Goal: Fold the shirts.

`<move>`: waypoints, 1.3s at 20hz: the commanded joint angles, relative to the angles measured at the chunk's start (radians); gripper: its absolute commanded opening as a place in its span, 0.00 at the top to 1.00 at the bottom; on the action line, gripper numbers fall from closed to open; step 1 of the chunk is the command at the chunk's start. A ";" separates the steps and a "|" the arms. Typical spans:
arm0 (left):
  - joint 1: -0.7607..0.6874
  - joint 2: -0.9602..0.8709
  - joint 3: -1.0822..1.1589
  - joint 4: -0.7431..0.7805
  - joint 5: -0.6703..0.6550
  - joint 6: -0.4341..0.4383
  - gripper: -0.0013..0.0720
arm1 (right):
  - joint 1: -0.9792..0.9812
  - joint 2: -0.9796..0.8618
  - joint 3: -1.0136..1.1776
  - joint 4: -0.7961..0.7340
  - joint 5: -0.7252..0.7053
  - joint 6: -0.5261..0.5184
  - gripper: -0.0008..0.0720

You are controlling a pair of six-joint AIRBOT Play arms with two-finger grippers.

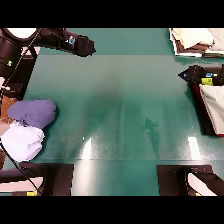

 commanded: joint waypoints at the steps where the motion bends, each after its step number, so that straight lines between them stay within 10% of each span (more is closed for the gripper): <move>1: 0.000 0.000 0.000 0.000 0.000 0.000 0.95 | 0.001 0.001 0.000 0.001 0.001 0.001 0.96; 15: 0.001 0.002 0.002 -0.002 0.079 -0.011 0.95 | 0.002 0.001 0.000 0.002 0.008 0.001 0.96; 26: 0.435 0.181 -0.159 0.352 -0.494 -0.015 0.92 | 0.002 0.001 -0.001 0.001 0.019 0.001 0.96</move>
